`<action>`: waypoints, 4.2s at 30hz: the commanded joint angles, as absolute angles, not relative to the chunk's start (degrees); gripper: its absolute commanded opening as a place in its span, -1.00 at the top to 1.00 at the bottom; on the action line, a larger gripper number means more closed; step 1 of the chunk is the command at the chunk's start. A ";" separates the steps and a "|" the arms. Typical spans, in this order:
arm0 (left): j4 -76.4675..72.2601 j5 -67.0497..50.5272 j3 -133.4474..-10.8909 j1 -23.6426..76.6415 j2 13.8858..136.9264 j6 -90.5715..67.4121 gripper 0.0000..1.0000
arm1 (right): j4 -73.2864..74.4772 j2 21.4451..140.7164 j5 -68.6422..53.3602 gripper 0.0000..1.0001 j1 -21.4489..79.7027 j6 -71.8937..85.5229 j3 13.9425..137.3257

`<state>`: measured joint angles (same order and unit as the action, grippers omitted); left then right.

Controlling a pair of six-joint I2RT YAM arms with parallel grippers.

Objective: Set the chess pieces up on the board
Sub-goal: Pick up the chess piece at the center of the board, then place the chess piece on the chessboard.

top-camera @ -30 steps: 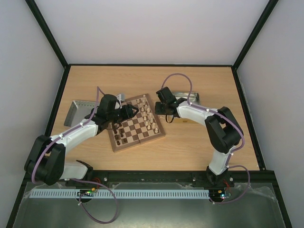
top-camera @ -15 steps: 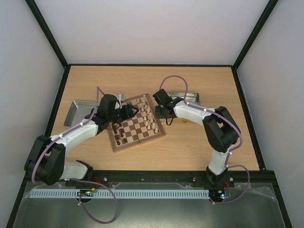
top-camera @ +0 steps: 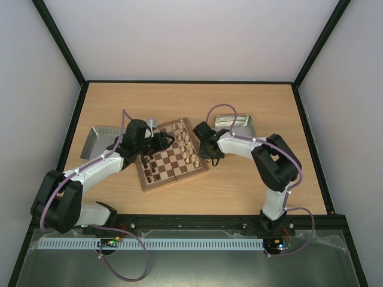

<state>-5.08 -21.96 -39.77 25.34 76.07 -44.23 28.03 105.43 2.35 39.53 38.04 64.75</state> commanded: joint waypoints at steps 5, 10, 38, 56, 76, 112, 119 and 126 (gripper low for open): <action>-5.91 -22.88 -38.63 25.49 75.50 -43.03 -0.15 | 29.62 102.32 4.30 0.40 40.81 44.17 59.29; -5.76 -22.94 -38.60 25.44 75.28 -42.54 -0.15 | 30.90 101.90 4.61 0.38 41.17 44.83 58.71; -6.64 -23.01 -36.99 25.41 74.62 -42.49 -0.15 | 32.54 95.57 1.29 0.45 42.45 46.55 51.94; -4.12 -26.15 -39.89 25.47 72.89 -44.82 -0.17 | 21.77 82.82 4.97 0.86 42.54 36.97 49.84; -6.74 -46.77 -47.46 29.80 72.20 -52.91 -0.30 | -10.24 63.36 -37.60 0.92 42.54 3.20 39.53; 1.75 -37.25 -45.14 32.43 70.06 -45.13 0.93 | -2.58 62.67 -25.41 -0.08 42.47 4.96 42.45; 11.85 -3.72 -47.62 43.26 74.97 -36.68 0.93 | -2.42 51.77 6.55 -0.21 42.49 22.62 35.51; 18.44 13.47 -53.89 54.31 86.22 -36.62 0.94 | 9.97 53.58 26.30 -0.22 40.36 35.91 38.41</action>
